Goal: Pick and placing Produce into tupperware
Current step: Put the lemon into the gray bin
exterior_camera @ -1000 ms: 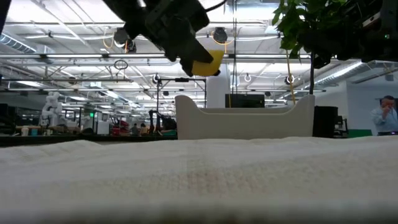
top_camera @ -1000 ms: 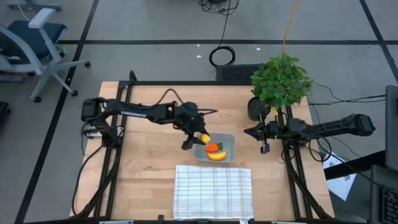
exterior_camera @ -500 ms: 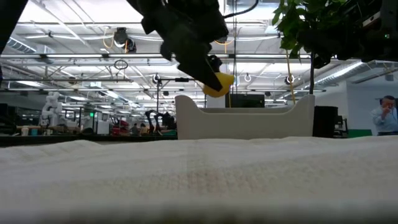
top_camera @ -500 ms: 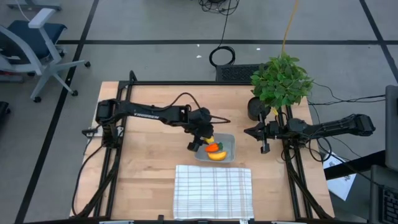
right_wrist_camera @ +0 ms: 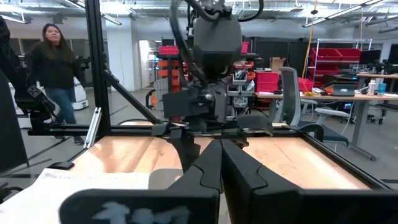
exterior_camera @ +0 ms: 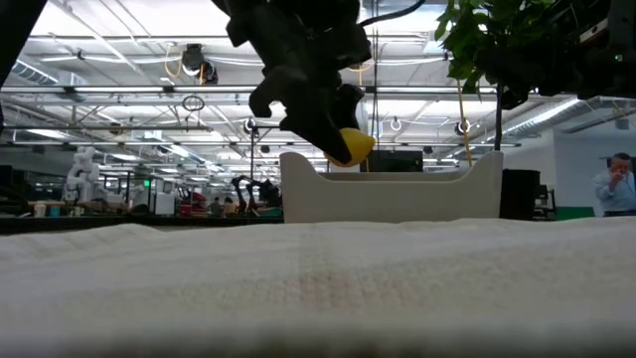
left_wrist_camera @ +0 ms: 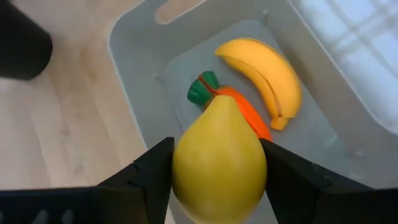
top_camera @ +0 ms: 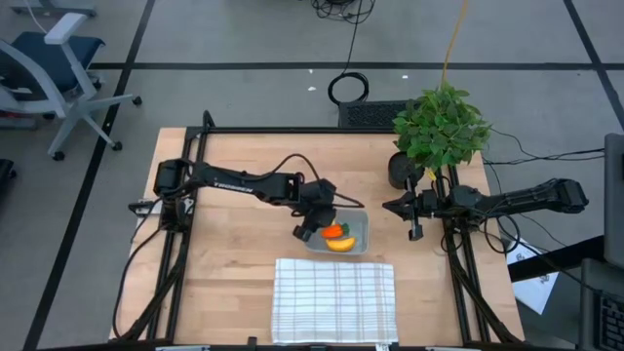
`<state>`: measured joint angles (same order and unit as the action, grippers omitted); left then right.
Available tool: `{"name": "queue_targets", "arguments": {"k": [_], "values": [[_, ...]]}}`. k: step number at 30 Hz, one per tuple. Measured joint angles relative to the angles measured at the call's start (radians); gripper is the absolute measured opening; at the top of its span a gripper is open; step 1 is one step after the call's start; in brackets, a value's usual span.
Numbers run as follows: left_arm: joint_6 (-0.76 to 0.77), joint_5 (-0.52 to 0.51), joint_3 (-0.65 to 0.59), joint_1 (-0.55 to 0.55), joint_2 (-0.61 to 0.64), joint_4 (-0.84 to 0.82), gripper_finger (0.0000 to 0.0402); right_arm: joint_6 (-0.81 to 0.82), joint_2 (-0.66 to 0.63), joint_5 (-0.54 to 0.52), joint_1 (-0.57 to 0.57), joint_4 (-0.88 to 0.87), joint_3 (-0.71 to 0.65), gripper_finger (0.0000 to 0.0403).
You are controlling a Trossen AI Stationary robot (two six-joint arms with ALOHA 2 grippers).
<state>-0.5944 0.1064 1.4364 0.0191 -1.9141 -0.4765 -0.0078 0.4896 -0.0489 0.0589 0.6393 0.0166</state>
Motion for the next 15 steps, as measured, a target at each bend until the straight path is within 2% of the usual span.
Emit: {"name": "queue_targets", "arguments": {"k": [7, 15], "values": [[-0.049, 0.035, 0.000, -0.002, 0.000, 0.019, 0.0211, 0.000, 0.000, 0.000, 0.000, 0.000, 0.000, 0.0000], [-0.188, 0.057, 0.000, -0.002, 0.000, 0.016, 0.0211, 0.003, 0.000, 0.000, 0.000, 0.000, 0.000, 0.0000]]}}
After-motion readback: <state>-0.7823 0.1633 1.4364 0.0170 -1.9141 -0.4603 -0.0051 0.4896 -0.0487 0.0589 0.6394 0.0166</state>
